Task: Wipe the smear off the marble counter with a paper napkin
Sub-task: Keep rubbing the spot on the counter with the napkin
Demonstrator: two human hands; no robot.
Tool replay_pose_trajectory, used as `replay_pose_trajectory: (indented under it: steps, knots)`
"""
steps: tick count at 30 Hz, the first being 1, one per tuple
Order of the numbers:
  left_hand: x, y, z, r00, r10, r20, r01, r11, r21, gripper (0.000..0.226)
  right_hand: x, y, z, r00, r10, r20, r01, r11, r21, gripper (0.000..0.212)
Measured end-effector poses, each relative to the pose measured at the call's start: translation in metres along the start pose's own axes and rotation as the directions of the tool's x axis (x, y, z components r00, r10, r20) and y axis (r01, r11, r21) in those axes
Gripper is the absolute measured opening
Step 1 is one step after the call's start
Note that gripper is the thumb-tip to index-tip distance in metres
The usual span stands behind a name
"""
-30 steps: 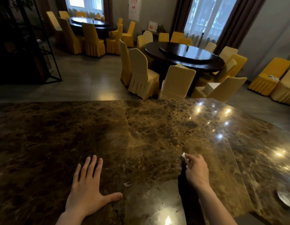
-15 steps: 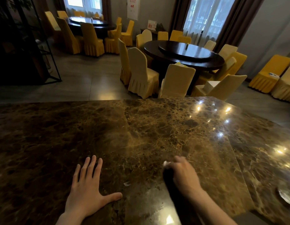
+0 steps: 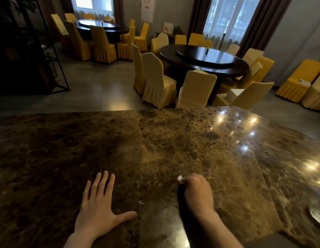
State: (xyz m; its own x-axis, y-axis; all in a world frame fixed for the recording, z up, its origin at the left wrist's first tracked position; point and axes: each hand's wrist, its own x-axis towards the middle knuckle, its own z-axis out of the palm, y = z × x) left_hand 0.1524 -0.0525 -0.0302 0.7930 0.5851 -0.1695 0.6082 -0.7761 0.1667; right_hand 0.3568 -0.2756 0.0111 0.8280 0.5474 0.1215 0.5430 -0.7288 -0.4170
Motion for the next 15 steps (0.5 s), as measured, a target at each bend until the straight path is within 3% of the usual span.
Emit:
replay_pose_trajectory:
  steps: [3, 9, 10, 12, 15]
  knots:
    - [-0.001, 0.0, 0.001, 1.0, -0.001, 0.008, 0.001, 1.0, -0.008, 0.15, 0.005, 0.005, -0.004, 0.985, 0.13, -0.114, -0.135, 0.99, -0.044, 0.015]
    - [0.0, -0.002, 0.002, 1.0, 0.006, 0.008, -0.006, 1.0, -0.021, 0.15, -0.028, -0.037, 0.033, 0.973, -0.21, 0.098, 0.212, 0.977, -0.017, 0.011]
    - [0.0, -0.001, 0.002, 1.0, 0.008, 0.006, -0.008, 1.0, -0.021, 0.15, -0.024, -0.026, 0.026, 0.977, -0.192, 0.088, 0.194, 0.981, -0.019, 0.011]
    - [0.001, -0.002, 0.002, 1.0, 0.006, 0.004, -0.006, 1.0, -0.019, 0.15, -0.011, 0.007, 0.008, 1.0, -0.024, 0.007, 0.024, 0.999, -0.032, 0.014]
    - [0.0, -0.002, 0.004, 1.0, 0.005, 0.003, -0.004, 1.0, -0.031, 0.15, -0.003, 0.043, -0.016, 0.962, 0.218, -0.162, -0.227, 0.973, -0.036, 0.019]
